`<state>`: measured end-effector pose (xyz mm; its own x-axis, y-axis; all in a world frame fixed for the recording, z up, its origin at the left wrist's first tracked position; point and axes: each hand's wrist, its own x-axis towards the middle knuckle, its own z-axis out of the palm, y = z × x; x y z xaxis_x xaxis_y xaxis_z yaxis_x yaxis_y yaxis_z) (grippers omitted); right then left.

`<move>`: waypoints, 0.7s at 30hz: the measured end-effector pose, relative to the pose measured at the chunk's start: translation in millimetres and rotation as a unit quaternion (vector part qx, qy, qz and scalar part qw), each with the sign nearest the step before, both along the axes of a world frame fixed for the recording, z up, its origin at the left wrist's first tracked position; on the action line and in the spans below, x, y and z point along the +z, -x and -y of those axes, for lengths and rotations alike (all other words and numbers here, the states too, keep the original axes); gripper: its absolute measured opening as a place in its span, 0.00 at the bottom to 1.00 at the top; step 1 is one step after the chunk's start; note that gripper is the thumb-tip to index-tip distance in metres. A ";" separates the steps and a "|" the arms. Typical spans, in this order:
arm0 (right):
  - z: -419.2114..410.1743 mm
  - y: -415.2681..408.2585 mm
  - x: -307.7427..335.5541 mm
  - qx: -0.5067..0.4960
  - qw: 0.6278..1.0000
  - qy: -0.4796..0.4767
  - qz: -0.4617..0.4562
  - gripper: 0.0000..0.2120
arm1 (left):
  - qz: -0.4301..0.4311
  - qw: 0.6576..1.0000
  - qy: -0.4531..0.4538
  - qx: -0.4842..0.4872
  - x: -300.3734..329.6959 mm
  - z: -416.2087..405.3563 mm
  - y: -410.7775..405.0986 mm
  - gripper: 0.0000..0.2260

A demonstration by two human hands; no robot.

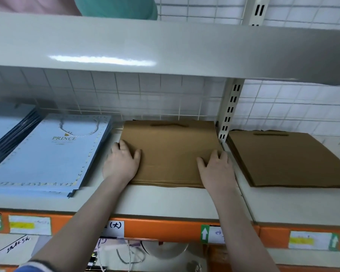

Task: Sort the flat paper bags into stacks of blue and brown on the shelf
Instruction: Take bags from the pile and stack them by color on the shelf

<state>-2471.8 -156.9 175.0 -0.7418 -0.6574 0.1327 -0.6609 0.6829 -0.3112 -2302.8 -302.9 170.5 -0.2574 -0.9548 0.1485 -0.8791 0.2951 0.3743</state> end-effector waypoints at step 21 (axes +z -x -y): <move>-3.9 -137.1 -0.4 0.149 0.987 0.049 -0.032 0.30 | -0.040 0.978 0.174 0.104 -7.3 -53.8 -148.1 0.26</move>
<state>-2334.7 -153.0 174.6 -0.5059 -0.8268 0.2460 -0.8479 0.4243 -0.3178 -2154.7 -249.1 163.2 -0.0367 -0.8732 0.4859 -0.9062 0.2340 0.3522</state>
